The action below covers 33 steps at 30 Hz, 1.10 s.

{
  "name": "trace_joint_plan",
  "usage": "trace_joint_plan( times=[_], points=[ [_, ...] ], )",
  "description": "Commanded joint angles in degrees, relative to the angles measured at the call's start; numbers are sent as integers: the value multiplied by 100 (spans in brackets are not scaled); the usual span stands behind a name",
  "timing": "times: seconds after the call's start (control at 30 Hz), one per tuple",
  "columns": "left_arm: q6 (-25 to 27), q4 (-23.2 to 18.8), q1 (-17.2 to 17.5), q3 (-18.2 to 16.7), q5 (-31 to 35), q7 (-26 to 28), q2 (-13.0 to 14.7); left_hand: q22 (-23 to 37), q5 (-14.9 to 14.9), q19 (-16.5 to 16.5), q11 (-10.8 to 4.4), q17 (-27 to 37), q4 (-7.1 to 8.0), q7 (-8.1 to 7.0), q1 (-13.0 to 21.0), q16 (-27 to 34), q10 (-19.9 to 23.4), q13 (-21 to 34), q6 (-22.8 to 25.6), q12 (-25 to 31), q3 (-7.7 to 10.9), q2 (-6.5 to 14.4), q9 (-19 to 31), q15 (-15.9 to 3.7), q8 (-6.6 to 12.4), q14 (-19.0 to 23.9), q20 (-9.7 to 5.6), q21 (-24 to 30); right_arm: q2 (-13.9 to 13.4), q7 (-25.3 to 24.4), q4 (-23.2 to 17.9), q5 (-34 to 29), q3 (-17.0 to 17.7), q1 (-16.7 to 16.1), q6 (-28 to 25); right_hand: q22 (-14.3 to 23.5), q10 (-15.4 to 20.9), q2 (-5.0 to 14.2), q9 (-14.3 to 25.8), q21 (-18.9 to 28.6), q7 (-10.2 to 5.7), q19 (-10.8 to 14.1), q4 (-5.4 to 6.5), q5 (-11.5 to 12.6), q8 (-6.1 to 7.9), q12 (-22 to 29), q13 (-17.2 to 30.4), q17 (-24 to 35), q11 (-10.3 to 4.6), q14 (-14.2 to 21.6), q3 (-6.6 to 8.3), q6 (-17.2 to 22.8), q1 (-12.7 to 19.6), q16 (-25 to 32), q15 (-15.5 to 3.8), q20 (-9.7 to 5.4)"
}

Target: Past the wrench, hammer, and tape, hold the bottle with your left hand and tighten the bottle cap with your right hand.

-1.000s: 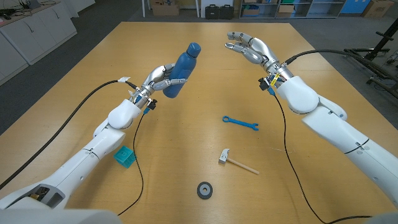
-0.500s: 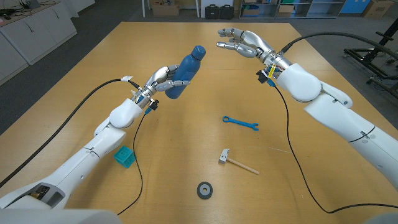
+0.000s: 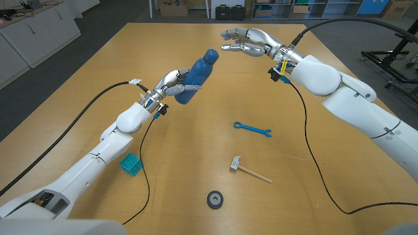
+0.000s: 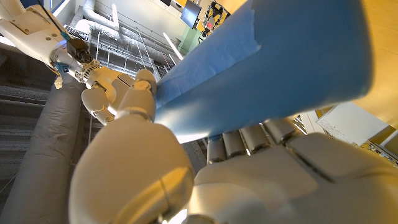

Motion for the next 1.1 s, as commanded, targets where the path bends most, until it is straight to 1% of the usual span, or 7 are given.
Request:
trace_joint_plan(
  times=[0.03, 0.1, 0.2, 0.37, 0.6, 0.73, 1.1],
  points=[
    [-1, 131, -109, 45, -101, -112, -52, 19, 49, 50, -601, 30, 225, -911, 659, -36, 640, 18, 909, -2, 224, 726, 27, -958, -3, 40, -814, -2, -245, 355, -331, -290, -151, 289, -479, 30, 21, -65, 29, 15, 90, 78, 22, 31, -35, 22, 22, 5, 35, 23, -15, 1, 29, 30, 114, 125],
    [-9, 152, -120, 49, -108, -121, -61, 19, 49, 50, -598, 31, 225, -911, 660, -37, 637, 19, 910, -5, 225, 729, 28, -958, -3, 40, -814, -3, -269, 368, -401, -389, -175, 306, -563, 31, 76, -83, 40, 33, 111, 154, 33, 36, -30, 49, 33, 4, 31, 118, -24, 24, 20, 56, 127, 199],
    [-10, 166, -128, 50, -108, -124, -67, 20, 50, 50, -591, 32, 225, -911, 661, -38, 642, 21, 917, -4, 225, 731, 28, -959, -2, 40, -815, -4, -279, 423, -483, -459, -198, 340, -697, 32, 173, -99, 52, 49, 98, 231, 33, 45, -15, 92, 46, 2, -12, 234, -26, 69, 32, 91, 106, 200],
    [-31, 183, -158, 72, -84, -155, -74, 20, 51, 52, -584, 35, 226, -915, 664, -41, 640, 24, 921, -9, 226, 736, 29, -960, -2, 42, -814, -4, -263, 636, -543, -556, -319, 525, -967, 34, 339, -112, 74, 100, 50, 421, 23, 59, 8, 163, 66, -6, -72, 399, -11, 136, 86, 134, 11, 202],
    [-27, 191, -186, 94, -80, -186, -89, 21, 53, 51, -601, 41, 230, -913, 666, -42, 655, 31, 953, -9, 226, 747, 30, -959, 8, 51, -814, -8, -219, 822, -551, -670, -453, 704, -1139, 35, 389, -116, 86, 121, 2, 514, 20, 65, 31, 185, 77, -12, -62, 510, -1, 204, 119, 163, -25, 233],
    [-20, 196, -201, 103, -77, -200, -94, 21, 54, 51, -599, 44, 230, -911, 668, -43, 675, 35, 961, -5, 226, 750, 31, -960, 9, 56, -813, -9, -197, 904, -550, -713, -503, 767, -1196, 35, 490, -115, 98, 143, -38, 610, 15, 73, 60, 226, 86, -20, -101, 609, 14, 289, 163, 187, -76, 239],
    [-79, 334, -296, 159, -69, -247, -174, 22, 54, 33, -589, 46, 221, -918, 675, -64, 626, 45, 931, -37, 218, 736, 32, -958, -9, 35, -816, -22, -157, 996, -555, -772, -527, 809, -1176, 36, 565, -118, 113, 164, -107, 719, 15, 79, 90, 254, 96, -30, -129, 761, 28, 382, 209, 226, -176, 243]
  ],
)
